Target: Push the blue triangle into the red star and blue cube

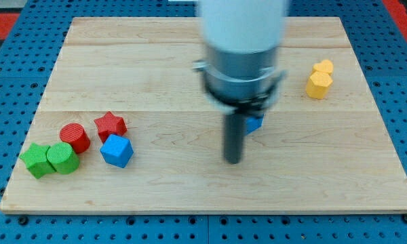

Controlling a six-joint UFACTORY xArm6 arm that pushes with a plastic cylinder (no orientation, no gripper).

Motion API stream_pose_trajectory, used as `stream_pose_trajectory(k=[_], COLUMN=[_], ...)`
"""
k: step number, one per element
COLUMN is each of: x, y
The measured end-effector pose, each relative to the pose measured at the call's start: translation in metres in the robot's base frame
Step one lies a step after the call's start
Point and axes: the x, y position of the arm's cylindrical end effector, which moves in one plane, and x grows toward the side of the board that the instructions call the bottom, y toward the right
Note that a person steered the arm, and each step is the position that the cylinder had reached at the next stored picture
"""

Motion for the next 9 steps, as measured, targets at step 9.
stream_pose_trajectory(k=[9], x=[-0.061], y=[-0.088])
